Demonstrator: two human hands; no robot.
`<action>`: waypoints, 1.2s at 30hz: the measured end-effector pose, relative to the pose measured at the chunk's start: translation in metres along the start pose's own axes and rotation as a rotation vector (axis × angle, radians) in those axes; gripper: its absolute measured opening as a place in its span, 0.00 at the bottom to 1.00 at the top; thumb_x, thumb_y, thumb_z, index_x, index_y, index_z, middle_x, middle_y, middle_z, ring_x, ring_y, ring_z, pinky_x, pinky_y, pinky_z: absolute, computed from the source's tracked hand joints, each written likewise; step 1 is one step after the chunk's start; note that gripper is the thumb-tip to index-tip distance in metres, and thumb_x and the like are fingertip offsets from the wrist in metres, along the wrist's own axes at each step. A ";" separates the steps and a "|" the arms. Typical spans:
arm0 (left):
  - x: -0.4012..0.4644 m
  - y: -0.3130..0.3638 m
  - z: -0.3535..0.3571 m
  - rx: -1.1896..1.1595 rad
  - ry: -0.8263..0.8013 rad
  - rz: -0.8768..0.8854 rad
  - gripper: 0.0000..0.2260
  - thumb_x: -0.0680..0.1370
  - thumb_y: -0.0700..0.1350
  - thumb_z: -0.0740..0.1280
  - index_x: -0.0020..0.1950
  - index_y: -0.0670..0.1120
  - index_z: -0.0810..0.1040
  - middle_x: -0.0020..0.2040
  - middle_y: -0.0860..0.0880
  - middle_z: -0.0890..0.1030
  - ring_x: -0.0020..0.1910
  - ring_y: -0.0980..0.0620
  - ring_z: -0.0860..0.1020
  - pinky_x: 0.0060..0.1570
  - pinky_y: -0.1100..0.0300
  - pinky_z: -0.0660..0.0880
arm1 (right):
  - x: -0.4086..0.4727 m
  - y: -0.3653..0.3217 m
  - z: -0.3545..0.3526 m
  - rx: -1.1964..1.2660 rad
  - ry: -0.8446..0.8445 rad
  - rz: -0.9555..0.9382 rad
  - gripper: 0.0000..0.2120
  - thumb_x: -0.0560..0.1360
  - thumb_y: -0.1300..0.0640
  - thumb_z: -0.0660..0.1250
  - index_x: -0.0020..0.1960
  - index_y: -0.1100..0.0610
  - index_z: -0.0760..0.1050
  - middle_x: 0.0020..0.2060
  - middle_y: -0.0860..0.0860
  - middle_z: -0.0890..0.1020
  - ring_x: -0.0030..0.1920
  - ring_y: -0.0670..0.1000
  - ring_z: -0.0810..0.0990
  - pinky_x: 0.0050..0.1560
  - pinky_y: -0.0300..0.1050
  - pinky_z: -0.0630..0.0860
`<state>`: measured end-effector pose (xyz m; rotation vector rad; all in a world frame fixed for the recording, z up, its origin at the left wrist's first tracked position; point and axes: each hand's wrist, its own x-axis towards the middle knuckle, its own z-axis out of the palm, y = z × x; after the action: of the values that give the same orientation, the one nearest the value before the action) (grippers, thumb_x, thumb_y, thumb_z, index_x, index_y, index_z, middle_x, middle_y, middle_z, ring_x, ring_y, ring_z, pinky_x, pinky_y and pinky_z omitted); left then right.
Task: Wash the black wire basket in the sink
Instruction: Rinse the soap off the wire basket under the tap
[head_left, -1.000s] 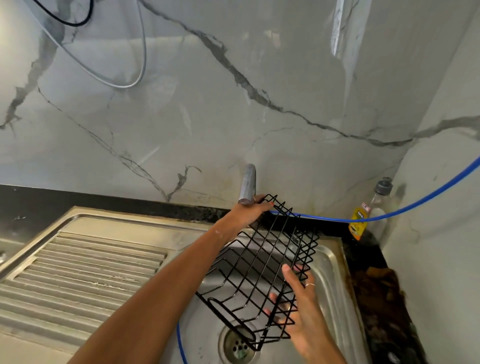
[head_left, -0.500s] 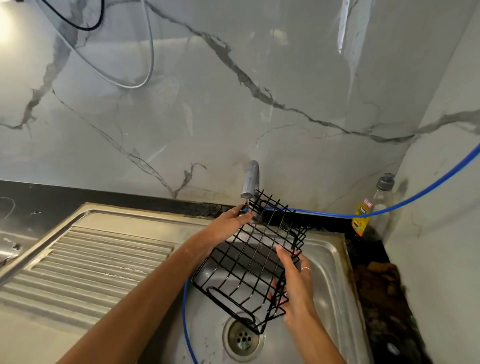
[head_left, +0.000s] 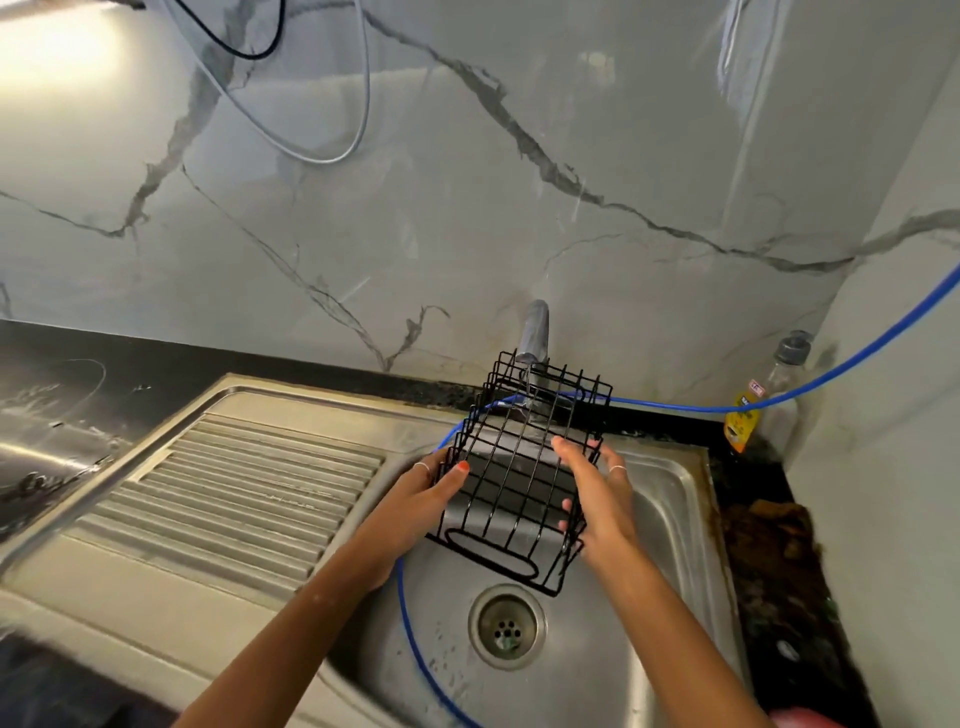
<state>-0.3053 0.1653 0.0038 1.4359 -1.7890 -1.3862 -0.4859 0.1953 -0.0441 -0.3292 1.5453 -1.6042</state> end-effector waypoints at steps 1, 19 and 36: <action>-0.001 0.001 -0.001 -0.017 -0.004 -0.019 0.12 0.83 0.49 0.59 0.66 0.53 0.72 0.50 0.60 0.75 0.47 0.67 0.72 0.46 0.73 0.67 | -0.001 -0.001 -0.001 -0.028 -0.017 -0.012 0.33 0.66 0.43 0.75 0.67 0.41 0.64 0.49 0.48 0.74 0.44 0.51 0.73 0.34 0.44 0.72; 0.027 0.033 0.025 -0.169 0.128 -0.262 0.33 0.79 0.58 0.65 0.77 0.42 0.59 0.74 0.42 0.66 0.71 0.42 0.67 0.70 0.43 0.65 | 0.008 -0.027 -0.004 -0.511 -0.195 -0.303 0.29 0.62 0.45 0.78 0.60 0.42 0.71 0.60 0.46 0.70 0.59 0.46 0.68 0.56 0.43 0.66; 0.026 0.031 0.024 -0.206 0.159 -0.324 0.28 0.77 0.51 0.70 0.71 0.40 0.64 0.57 0.46 0.71 0.59 0.47 0.71 0.57 0.50 0.68 | 0.013 -0.020 -0.009 -0.481 -0.281 -0.203 0.25 0.67 0.44 0.74 0.62 0.39 0.72 0.67 0.50 0.70 0.67 0.50 0.68 0.65 0.55 0.69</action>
<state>-0.3475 0.1500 0.0159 1.7208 -1.3152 -1.5126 -0.5072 0.1896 -0.0325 -0.9581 1.6991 -1.2458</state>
